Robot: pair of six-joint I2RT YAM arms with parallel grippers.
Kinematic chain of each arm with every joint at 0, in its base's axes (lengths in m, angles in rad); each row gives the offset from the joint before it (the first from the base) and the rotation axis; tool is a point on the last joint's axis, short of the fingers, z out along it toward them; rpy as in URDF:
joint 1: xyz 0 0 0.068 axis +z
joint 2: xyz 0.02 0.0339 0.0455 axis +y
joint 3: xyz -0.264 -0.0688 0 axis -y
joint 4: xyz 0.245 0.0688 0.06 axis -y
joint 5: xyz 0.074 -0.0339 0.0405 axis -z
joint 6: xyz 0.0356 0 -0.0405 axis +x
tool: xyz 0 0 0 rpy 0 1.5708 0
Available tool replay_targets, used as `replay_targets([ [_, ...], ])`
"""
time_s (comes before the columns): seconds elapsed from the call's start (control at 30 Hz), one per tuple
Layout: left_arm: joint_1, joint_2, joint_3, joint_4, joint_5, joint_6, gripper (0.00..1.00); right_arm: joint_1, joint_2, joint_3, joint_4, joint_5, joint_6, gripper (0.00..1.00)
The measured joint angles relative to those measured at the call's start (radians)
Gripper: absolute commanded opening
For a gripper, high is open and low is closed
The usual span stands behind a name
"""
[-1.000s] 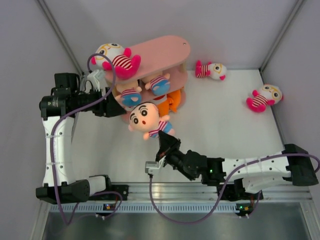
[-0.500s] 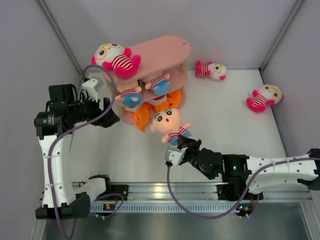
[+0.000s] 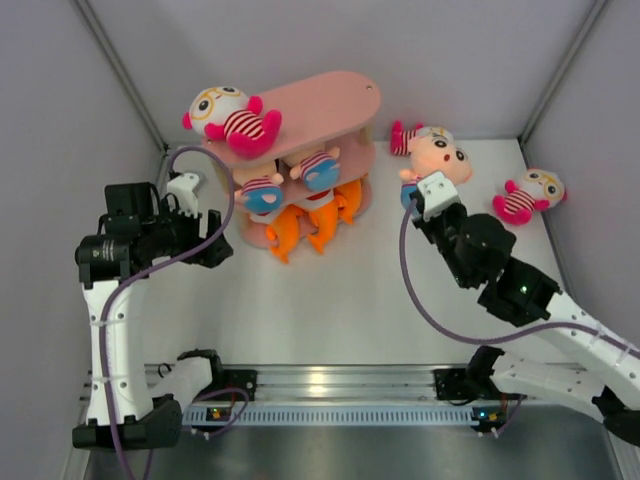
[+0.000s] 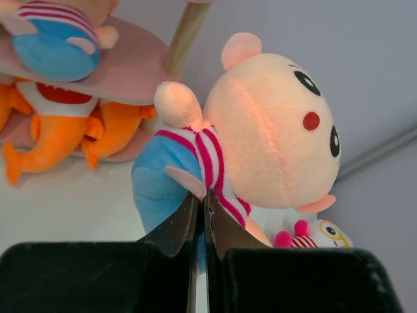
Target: Place and organize the stuffed toys onto the shelf
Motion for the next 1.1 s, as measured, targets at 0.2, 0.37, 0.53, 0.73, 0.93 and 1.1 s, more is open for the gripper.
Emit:
replay_targets([
  [0.2,0.0,-0.021,-0.001,0.0,-0.011,0.001,0.81,-0.225,0.248,0.15,0.011,-0.161,-0.03,0.0],
  [0.37,0.0,-0.043,-0.001,0.0,-0.044,0.01,0.81,-0.301,0.4,0.197,-0.024,-0.396,-0.111,0.0],
  [0.53,0.0,-0.055,-0.009,0.0,-0.048,0.018,0.81,-0.356,0.475,0.343,-0.157,-0.539,-0.209,0.0],
  [0.73,0.0,-0.032,-0.01,0.0,-0.035,0.019,0.82,-0.361,0.521,0.453,-0.197,-0.576,-0.306,0.0],
  [0.93,0.0,-0.027,-0.01,0.0,-0.035,0.02,0.82,-0.349,0.566,0.425,-0.186,-0.527,-0.483,0.0],
  [1.1,0.0,-0.029,-0.01,0.0,-0.035,0.02,0.82,-0.297,0.603,0.332,-0.076,-0.368,-0.688,0.0],
])
